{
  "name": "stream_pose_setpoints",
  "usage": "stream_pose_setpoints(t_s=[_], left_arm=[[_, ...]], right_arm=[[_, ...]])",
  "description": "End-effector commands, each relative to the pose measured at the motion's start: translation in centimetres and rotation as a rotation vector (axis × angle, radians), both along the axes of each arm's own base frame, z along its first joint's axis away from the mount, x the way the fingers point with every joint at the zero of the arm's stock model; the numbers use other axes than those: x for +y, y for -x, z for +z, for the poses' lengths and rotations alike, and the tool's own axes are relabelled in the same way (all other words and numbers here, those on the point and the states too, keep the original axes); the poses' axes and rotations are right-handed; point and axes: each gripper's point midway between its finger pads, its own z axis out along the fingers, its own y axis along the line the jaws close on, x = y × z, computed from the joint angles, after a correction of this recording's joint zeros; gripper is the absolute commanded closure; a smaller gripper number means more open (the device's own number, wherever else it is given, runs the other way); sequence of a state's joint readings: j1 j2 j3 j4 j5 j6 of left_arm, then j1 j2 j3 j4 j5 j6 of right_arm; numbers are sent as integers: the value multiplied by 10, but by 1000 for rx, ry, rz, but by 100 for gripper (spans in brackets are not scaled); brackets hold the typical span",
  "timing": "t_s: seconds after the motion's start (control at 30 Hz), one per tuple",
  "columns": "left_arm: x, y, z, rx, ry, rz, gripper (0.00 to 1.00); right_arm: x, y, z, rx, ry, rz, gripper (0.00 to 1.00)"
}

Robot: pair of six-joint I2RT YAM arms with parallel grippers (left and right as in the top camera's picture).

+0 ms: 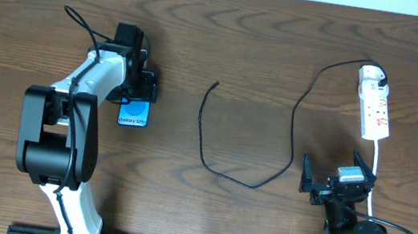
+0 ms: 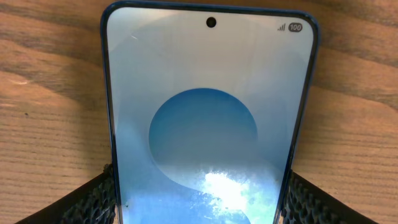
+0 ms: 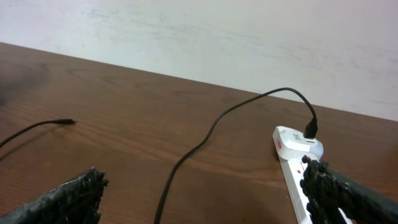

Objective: Plug charger to phone and switch on socket
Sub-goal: 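Close the left gripper on the phone's bottom edge and tilt it up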

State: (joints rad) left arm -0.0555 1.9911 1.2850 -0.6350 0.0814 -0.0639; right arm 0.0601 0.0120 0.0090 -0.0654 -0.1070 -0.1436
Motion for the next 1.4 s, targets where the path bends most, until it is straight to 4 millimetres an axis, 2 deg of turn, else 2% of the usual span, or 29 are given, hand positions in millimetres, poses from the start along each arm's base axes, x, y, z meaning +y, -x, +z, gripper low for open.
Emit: stream_pose_setpoints(t_s=[0.0, 0.37, 0.77, 0.93, 1.13, 1.27, 1.37], left_arm=[[-11, 26, -18, 106, 64, 16, 22], [-11, 16, 16, 70, 72, 63, 22], [-11, 19, 25, 73, 87, 186, 22], [-9, 8, 37, 11, 85, 191, 22], [-2, -2, 30, -39, 47, 197, 22], [-1, 8, 6, 9, 40, 198, 22], [-1, 12, -3, 35, 36, 199, 22]], right_arm=[[-3, 0, -1, -2, 11, -11, 1], [-3, 0, -1, -2, 11, -11, 1], [-3, 0, -1, -2, 11, -11, 1], [-3, 0, -1, -2, 11, -11, 1], [-3, 0, -1, -2, 11, -11, 1], [-3, 0, -1, -2, 11, -11, 1], [-3, 0, -1, -2, 11, -11, 1]])
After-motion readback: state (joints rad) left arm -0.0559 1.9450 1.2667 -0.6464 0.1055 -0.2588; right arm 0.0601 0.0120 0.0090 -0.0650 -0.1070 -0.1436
